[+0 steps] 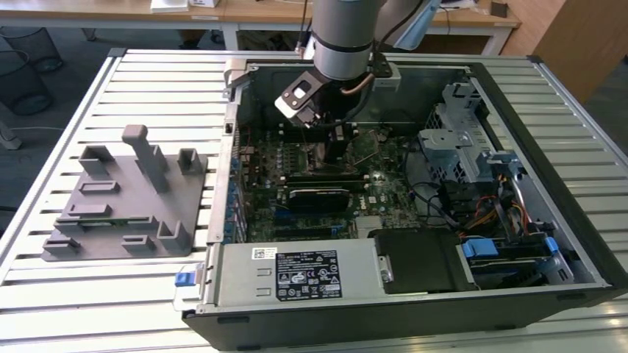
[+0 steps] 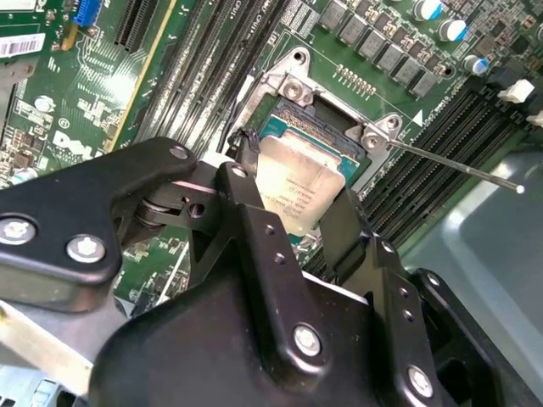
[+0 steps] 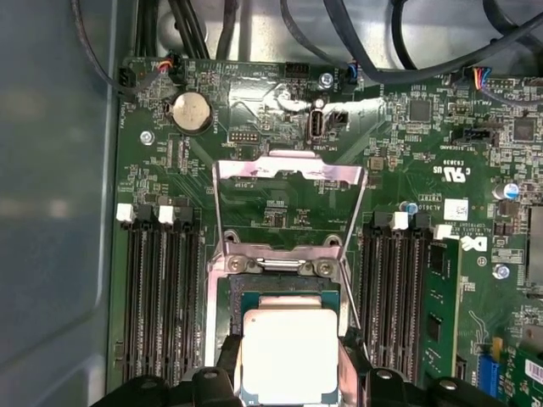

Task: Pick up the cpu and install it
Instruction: 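Place the cpu into insertion slot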

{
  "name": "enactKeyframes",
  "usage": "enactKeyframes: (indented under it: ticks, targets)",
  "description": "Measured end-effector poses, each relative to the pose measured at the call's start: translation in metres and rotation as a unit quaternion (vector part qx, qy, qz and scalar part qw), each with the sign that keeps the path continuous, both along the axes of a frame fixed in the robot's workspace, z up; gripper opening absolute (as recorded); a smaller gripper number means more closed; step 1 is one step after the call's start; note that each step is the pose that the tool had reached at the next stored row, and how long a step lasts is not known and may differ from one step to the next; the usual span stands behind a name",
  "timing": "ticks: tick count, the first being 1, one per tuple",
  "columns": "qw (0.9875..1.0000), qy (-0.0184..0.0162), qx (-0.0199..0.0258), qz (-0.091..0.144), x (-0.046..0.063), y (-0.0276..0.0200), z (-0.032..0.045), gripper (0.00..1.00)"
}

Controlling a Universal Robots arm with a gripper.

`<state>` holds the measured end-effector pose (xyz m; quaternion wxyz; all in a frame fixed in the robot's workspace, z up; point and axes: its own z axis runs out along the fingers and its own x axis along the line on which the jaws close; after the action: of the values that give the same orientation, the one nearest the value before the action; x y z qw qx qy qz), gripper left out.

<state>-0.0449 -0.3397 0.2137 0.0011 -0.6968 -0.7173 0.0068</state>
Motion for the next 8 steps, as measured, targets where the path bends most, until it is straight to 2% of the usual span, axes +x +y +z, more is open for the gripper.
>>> enactKeyframes:
  ticks: [8]
  targets:
    - [1.0,0.0,0.0,-0.004,0.0,0.0,-0.0033,0.53]
